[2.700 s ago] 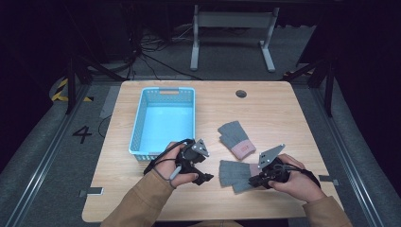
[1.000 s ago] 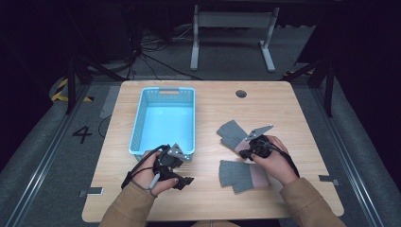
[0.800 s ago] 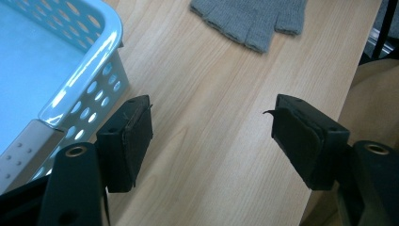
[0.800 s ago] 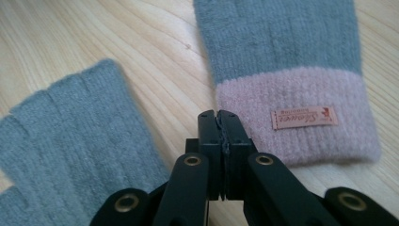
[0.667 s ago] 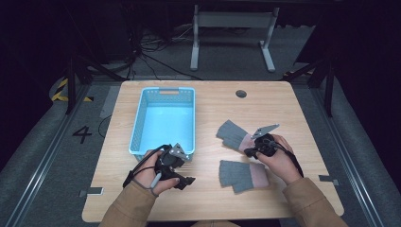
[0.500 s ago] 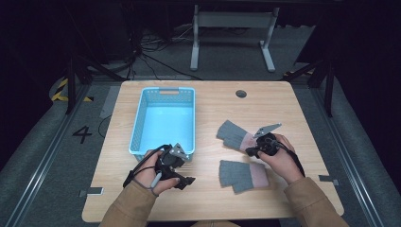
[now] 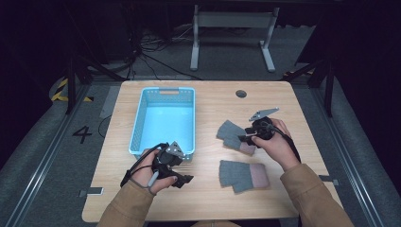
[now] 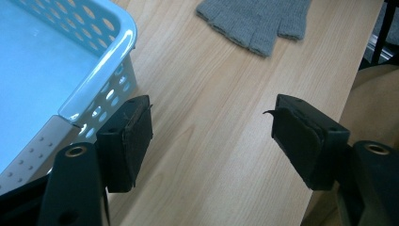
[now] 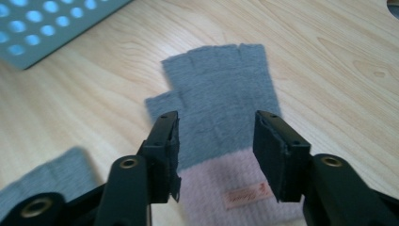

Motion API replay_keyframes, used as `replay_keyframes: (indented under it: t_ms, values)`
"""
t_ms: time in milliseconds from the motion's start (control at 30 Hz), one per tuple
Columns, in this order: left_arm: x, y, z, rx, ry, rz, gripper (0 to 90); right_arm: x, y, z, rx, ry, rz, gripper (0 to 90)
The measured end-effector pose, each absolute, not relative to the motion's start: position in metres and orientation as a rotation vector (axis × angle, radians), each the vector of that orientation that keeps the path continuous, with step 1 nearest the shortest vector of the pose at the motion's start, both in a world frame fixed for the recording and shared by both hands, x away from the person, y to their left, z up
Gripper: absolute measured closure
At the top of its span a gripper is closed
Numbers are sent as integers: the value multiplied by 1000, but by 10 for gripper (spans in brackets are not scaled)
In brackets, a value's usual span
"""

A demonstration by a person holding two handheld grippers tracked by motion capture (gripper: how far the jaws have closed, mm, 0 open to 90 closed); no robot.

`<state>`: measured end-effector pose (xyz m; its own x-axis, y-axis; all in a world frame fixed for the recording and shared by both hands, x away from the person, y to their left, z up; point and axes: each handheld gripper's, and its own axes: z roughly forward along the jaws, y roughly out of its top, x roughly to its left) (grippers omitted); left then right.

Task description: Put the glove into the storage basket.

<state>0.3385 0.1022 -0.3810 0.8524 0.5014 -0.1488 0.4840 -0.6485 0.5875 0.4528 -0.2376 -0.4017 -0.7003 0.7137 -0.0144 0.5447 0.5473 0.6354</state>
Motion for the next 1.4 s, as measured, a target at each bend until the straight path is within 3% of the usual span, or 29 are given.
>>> replay_keyframes:
  t_ms: [233, 667, 900, 933, 967, 1067, 1400]
  values:
    - [340, 103, -380, 2383, 709, 35, 302, 476, -230, -416, 1081, 2506, 825, 406]
    - [341, 103, -380, 2378, 710, 30, 302, 491, -224, -437, 1095, 2554, 700, 398]
    - [341, 101, -381, 2384, 708, 30, 302, 492, -222, -437, 1120, 2577, 677, 536]
    - [341, 101, -381, 2385, 708, 28, 302, 492, -222, -436, 1123, 2579, 670, 572]
    - [341, 101, -381, 2386, 707, 30, 302, 491, -220, -435, 1125, 2589, 660, 689]
    - [341, 101, -381, 2385, 707, 29, 302, 490, -219, -434, 1120, 2597, 649, 771]
    - [346, 99, -378, 2380, 697, 30, 302, 484, -226, -425, 1120, 2567, 726, 794]
